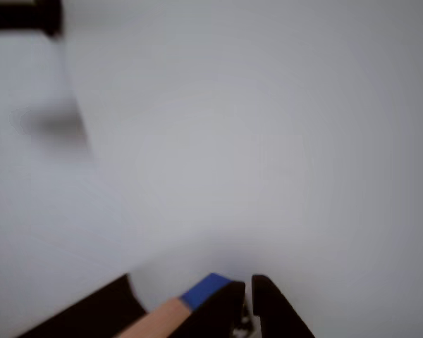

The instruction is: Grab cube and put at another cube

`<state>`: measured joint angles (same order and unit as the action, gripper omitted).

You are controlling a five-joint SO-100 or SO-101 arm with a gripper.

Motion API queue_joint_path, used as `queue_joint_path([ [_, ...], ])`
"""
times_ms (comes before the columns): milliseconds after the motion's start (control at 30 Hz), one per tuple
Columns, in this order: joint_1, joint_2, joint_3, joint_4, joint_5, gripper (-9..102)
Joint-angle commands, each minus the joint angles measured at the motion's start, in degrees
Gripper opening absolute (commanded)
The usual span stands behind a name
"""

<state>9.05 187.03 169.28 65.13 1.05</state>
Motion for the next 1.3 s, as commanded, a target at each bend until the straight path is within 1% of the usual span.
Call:
queue_joint_path([
  [0, -1.1, 1.4, 2.5, 1.5, -2.2, 0],
  [133, -0.6, 1.4, 0.8, 8.8, -5.7, 0],
  [1267, -0.6, 1.4, 0.8, 8.8, -5.5, 0],
])
